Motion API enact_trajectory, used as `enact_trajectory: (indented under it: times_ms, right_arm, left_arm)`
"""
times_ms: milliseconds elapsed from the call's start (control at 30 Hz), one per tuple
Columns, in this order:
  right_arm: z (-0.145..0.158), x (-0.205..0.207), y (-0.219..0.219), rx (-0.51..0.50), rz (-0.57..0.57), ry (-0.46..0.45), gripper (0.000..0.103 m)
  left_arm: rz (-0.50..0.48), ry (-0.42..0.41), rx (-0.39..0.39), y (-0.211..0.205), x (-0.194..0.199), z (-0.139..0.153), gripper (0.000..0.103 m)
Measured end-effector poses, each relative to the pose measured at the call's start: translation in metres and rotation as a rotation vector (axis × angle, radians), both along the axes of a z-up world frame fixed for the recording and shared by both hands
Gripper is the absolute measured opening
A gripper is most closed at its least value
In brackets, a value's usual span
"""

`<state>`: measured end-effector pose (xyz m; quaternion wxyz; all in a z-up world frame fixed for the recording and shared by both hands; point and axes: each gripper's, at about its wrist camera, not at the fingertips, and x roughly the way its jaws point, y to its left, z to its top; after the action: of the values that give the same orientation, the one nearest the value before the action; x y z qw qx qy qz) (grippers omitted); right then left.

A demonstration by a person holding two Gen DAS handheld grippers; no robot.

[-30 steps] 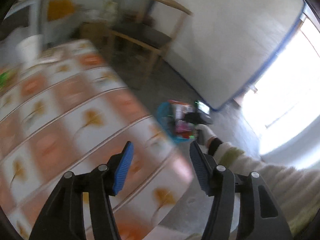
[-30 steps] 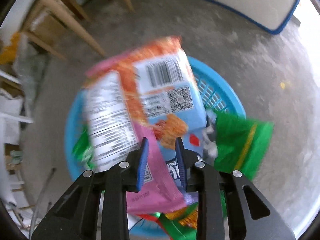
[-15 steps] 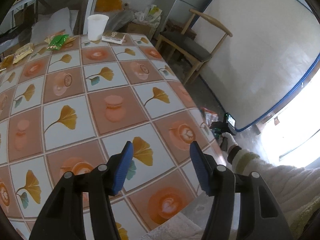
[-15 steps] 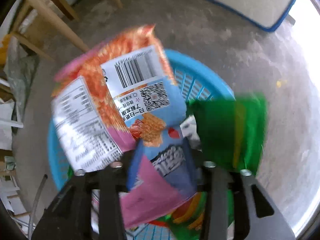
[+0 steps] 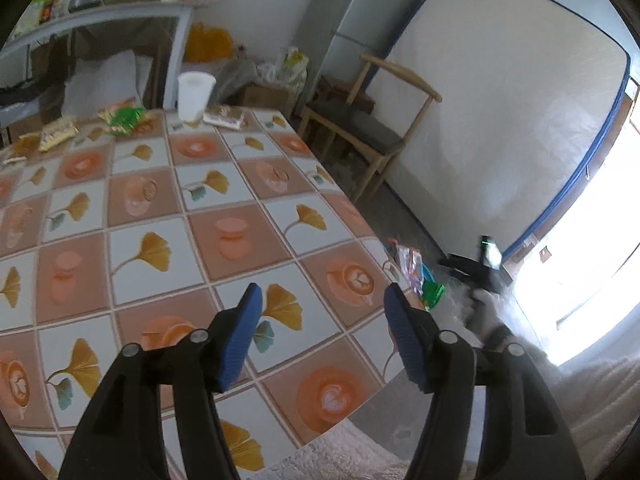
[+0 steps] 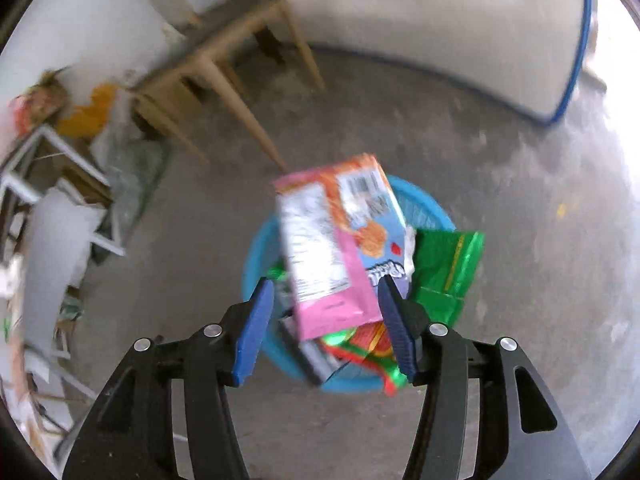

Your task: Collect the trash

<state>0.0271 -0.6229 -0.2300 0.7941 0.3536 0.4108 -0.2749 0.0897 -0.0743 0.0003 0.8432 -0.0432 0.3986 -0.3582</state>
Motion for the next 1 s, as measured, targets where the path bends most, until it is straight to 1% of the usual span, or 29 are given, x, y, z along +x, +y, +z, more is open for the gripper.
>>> enact_trajectory:
  times_ms: [33, 67, 100, 133, 167, 200, 233, 267, 300, 333, 367, 400, 433, 500, 567, 600, 700, 767, 867, 933, 1000]
  right_arm:
    - [0.02, -0.009, 0.013, -0.037, 0.015, -0.032, 0.059]
    - [0.048, -0.021, 0.03, -0.094, 0.032, -0.073, 0.066]
    - [0.073, -0.033, 0.048, -0.142, 0.05, -0.113, 0.07]
    - [0.098, -0.044, 0.068, -0.193, 0.07, -0.152, 0.08]
    - [0.116, -0.053, 0.084, -0.237, 0.082, -0.178, 0.088]
    - [0.136, -0.061, 0.1, -0.283, 0.094, -0.206, 0.092]
    - [0.161, -0.075, 0.125, -0.345, 0.108, -0.249, 0.096]
    - [0.174, -0.081, 0.139, -0.384, 0.116, -0.267, 0.096]
    - [0.192, -0.09, 0.159, -0.432, 0.127, -0.283, 0.096]
    - [0.202, -0.095, 0.173, -0.457, 0.137, -0.296, 0.096]
    - [0.218, -0.103, 0.197, -0.493, 0.156, -0.306, 0.096]
    - [0.221, -0.107, 0.204, -0.509, 0.169, -0.305, 0.096]
    - [0.229, -0.111, 0.224, -0.536, 0.194, -0.299, 0.096]
    - [0.235, -0.114, 0.246, -0.55, 0.241, -0.289, 0.096]
    - [0.226, -0.111, 0.262, -0.551, 0.287, -0.24, 0.096]
    - [0.222, -0.109, 0.271, -0.536, 0.307, -0.224, 0.096]
    - [0.211, -0.103, 0.3, -0.441, 0.38, -0.182, 0.096]
    - [0.206, -0.102, 0.321, -0.406, 0.424, -0.17, 0.096]
    - [0.207, -0.101, 0.349, -0.449, 0.447, -0.133, 0.096]
    - [0.208, -0.1, 0.357, -0.452, 0.464, -0.125, 0.096]
    - [0.209, -0.101, 0.363, -0.439, 0.47, -0.093, 0.096]
  left_arm:
    - [0.01, -0.018, -0.006, 0.004, -0.003, 0.002, 0.069]
    - [0.02, -0.032, -0.011, 0.007, -0.005, 0.003, 0.072]
    - [0.035, -0.049, -0.017, 0.011, -0.008, 0.005, 0.076]
    - [0.048, -0.065, -0.02, 0.015, -0.011, 0.008, 0.08]
    - [0.063, -0.082, -0.025, 0.018, -0.014, 0.011, 0.083]
    - [0.074, -0.092, -0.028, 0.021, -0.016, 0.013, 0.087]
    - [0.096, -0.105, -0.029, 0.024, -0.019, 0.016, 0.091]
    - [0.123, -0.119, -0.027, 0.027, -0.022, 0.019, 0.096]
    - [0.161, -0.139, -0.024, 0.031, -0.026, 0.023, 0.098]
    - [0.191, -0.153, -0.022, 0.034, -0.03, 0.027, 0.098]
    - [0.207, -0.161, -0.021, 0.035, -0.032, 0.029, 0.098]
    - [0.229, -0.177, -0.021, 0.037, -0.036, 0.033, 0.098]
    - [0.249, -0.191, -0.016, 0.038, -0.04, 0.035, 0.098]
    - [0.29, -0.205, 0.004, 0.039, -0.047, 0.036, 0.098]
    - [0.321, -0.192, 0.027, 0.038, -0.055, 0.03, 0.098]
    - [0.326, -0.185, 0.036, 0.037, -0.057, 0.027, 0.098]
    - [0.324, -0.168, 0.086, 0.029, -0.069, 0.012, 0.098]
    - [0.33, -0.163, 0.14, 0.023, -0.074, 0.001, 0.098]
    - [0.383, -0.142, 0.209, 0.02, -0.081, -0.014, 0.098]
    - [0.386, -0.118, 0.22, 0.02, -0.082, -0.02, 0.098]
    - [0.403, -0.103, 0.248, 0.018, -0.082, -0.022, 0.098]
